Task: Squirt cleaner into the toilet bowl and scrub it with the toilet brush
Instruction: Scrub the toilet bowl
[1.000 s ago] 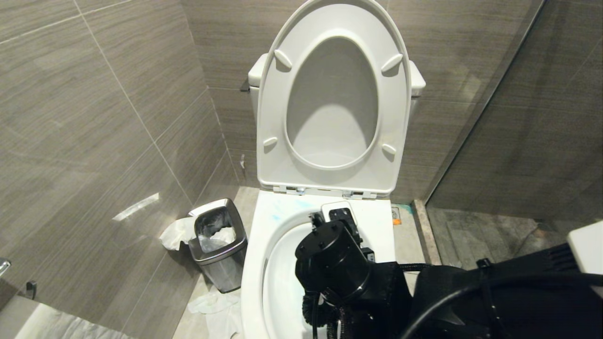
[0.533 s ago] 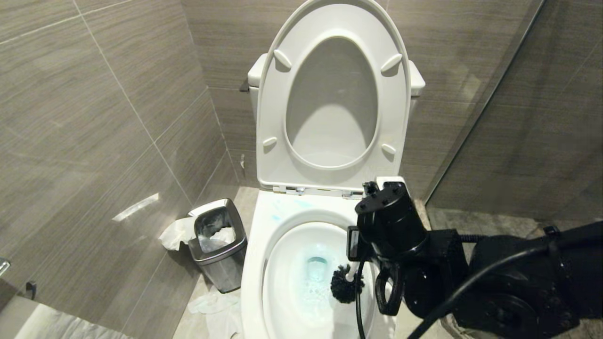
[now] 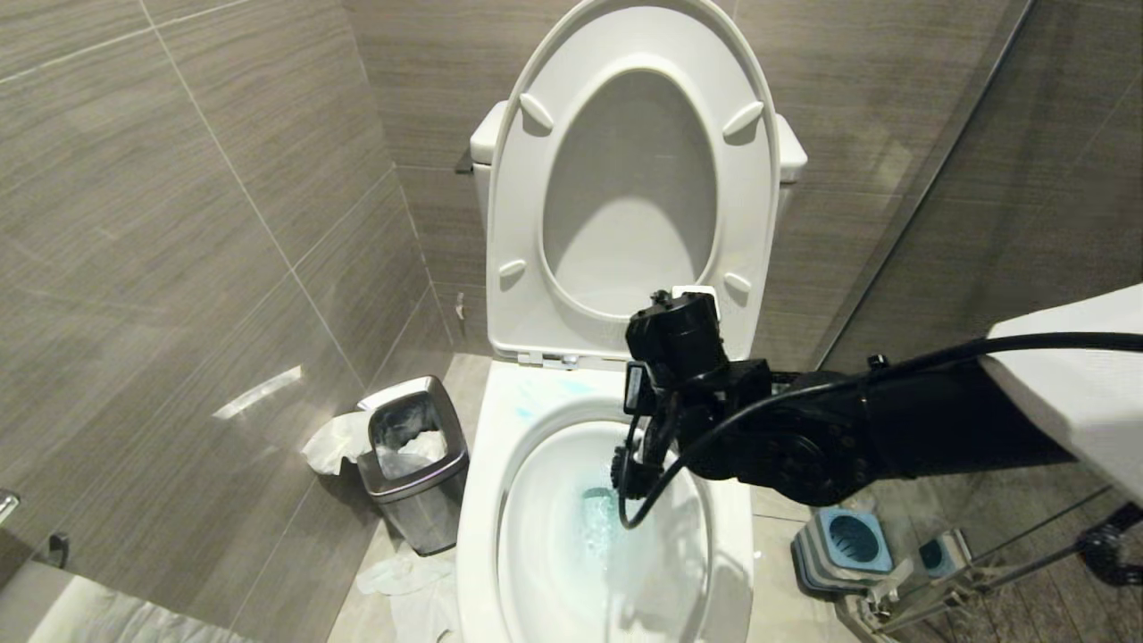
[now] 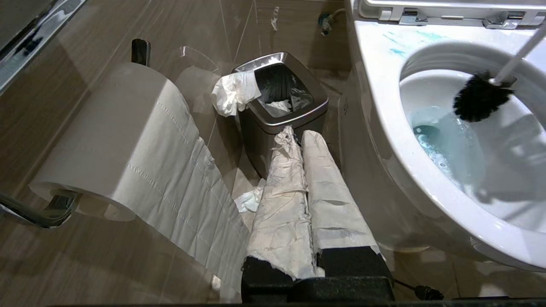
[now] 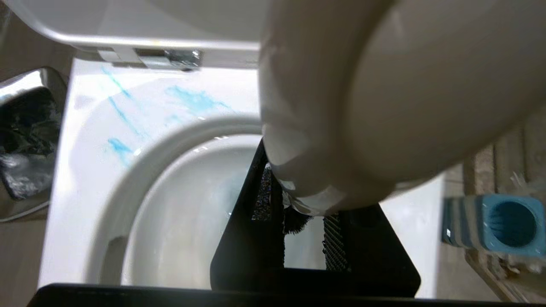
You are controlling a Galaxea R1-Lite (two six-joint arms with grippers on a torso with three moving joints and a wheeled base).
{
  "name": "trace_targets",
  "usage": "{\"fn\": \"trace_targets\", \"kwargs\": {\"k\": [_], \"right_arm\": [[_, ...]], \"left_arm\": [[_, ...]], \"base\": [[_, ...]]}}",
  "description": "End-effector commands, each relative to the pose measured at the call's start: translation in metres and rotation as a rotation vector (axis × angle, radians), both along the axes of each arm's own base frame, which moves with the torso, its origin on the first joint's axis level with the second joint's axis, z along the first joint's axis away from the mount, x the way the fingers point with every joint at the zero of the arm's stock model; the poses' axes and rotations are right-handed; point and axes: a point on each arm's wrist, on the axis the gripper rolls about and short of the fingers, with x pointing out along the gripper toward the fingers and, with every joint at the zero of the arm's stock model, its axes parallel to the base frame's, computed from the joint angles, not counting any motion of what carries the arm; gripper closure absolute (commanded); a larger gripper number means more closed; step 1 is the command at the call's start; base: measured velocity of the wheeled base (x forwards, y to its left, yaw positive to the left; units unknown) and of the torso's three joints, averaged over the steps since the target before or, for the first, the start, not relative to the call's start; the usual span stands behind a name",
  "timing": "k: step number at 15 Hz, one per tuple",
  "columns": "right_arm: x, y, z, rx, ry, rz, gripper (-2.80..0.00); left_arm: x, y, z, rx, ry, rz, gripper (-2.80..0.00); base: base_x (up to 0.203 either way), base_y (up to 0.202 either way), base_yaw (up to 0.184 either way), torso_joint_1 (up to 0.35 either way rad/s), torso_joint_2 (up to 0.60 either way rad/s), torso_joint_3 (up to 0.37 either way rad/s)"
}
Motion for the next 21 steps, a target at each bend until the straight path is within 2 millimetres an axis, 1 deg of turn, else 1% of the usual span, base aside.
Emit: {"fn": "trace_targets", "kwargs": {"k": [1, 3, 5, 7, 9, 10, 12, 13, 14, 16, 17, 18, 19, 20, 21], "right_arm": [[0.02, 0.025, -0.02, -0.018, -0.003, 0.019, 0.0], [0.022, 0.043, -0.015, -0.028, -0.022, 0.057, 0.0], [0.011, 0.061, -0.015, -0.046, -0.008, 0.107, 0.0], [-0.008, 0.075, -0.017, -0.055, 0.001, 0.157, 0.0], [-0.031, 0.086, -0.016, -0.063, 0.009, 0.212, 0.0], [-0.043, 0.089, -0.013, -0.062, 0.01, 0.235, 0.0], [-0.07, 0.088, -0.014, -0.079, 0.037, 0.278, 0.0], [-0.084, 0.082, -0.013, -0.086, 0.051, 0.295, 0.0], [-0.098, 0.073, -0.007, -0.084, 0.059, 0.306, 0.0], [-0.119, 0.045, 0.004, -0.082, 0.069, 0.308, 0.0], [-0.127, 0.028, 0.008, -0.085, 0.076, 0.3, 0.0], [-0.132, 0.009, 0.01, -0.09, 0.085, 0.284, 0.0], [-0.133, -0.01, 0.008, -0.098, 0.1, 0.254, 0.0], [-0.128, -0.029, 0.007, -0.096, 0.112, 0.203, 0.0], [-0.121, -0.042, 0.006, -0.085, 0.118, 0.157, 0.0]], "left_arm": [[0.0, 0.0, 0.0, -0.001, 0.001, 0.0, 0.0], [0.0, 0.0, 0.0, -0.001, 0.001, 0.0, 0.0], [0.0, 0.0, 0.0, -0.001, 0.001, 0.0, 0.0], [0.0, 0.0, 0.0, -0.001, 0.001, 0.0, 0.0], [0.0, 0.0, 0.0, -0.001, 0.001, 0.0, 0.0], [0.0, 0.0, 0.0, -0.001, 0.001, 0.0, 0.0], [0.0, 0.0, 0.0, -0.001, 0.001, 0.0, 0.0], [0.0, 0.0, 0.0, -0.001, 0.001, 0.0, 0.0], [0.0, 0.0, 0.0, -0.001, 0.001, 0.0, 0.0], [0.0, 0.0, 0.0, -0.001, 0.001, 0.0, 0.0], [0.0, 0.0, 0.0, -0.001, 0.001, 0.0, 0.0], [0.0, 0.0, 0.0, -0.001, 0.001, 0.0, 0.0], [0.0, 0.0, 0.0, -0.001, 0.001, 0.0, 0.0], [0.0, 0.0, 0.0, -0.001, 0.001, 0.0, 0.0], [0.0, 0.0, 0.0, -0.001, 0.001, 0.0, 0.0]], "base": [[0.0, 0.0, 0.0, 0.0, 0.0, 0.0], [0.0, 0.0, 0.0, 0.0, 0.0, 0.0], [0.0, 0.0, 0.0, 0.0, 0.0, 0.0], [0.0, 0.0, 0.0, 0.0, 0.0, 0.0], [0.0, 0.0, 0.0, 0.0, 0.0, 0.0], [0.0, 0.0, 0.0, 0.0, 0.0, 0.0], [0.0, 0.0, 0.0, 0.0, 0.0, 0.0], [0.0, 0.0, 0.0, 0.0, 0.0, 0.0], [0.0, 0.0, 0.0, 0.0, 0.0, 0.0], [0.0, 0.0, 0.0, 0.0, 0.0, 0.0], [0.0, 0.0, 0.0, 0.0, 0.0, 0.0], [0.0, 0.0, 0.0, 0.0, 0.0, 0.0], [0.0, 0.0, 0.0, 0.0, 0.0, 0.0], [0.0, 0.0, 0.0, 0.0, 0.0, 0.0], [0.0, 0.0, 0.0, 0.0, 0.0, 0.0]]}}
